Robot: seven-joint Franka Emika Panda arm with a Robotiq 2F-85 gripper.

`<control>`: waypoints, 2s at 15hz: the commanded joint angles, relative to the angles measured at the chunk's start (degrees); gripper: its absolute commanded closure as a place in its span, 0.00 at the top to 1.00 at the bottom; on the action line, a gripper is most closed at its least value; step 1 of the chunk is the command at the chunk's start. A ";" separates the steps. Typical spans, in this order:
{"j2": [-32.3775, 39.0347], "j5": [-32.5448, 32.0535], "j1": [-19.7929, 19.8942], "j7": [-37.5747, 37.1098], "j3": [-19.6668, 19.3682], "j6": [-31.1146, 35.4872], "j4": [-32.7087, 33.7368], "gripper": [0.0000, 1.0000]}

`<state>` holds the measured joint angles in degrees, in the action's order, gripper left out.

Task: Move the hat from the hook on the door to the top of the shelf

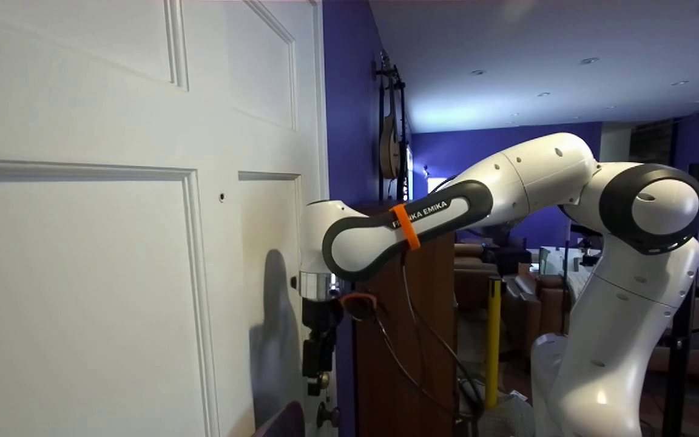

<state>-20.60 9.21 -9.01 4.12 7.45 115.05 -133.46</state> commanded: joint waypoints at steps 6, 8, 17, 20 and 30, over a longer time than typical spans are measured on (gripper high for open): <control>2.56 3.12 -2.83 -0.71 1.14 15.06 -4.41 1.00; 3.22 3.49 -3.20 -0.69 1.31 15.62 -4.41 1.00; 7.53 8.25 -6.89 0.04 3.56 18.03 -3.01 1.00; 9.20 9.03 -7.68 0.59 4.05 19.54 -3.01 1.00; 11.12 7.35 -7.33 0.47 4.91 22.39 -3.01 0.36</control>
<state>-9.85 16.21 -16.30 4.13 11.95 136.66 -137.40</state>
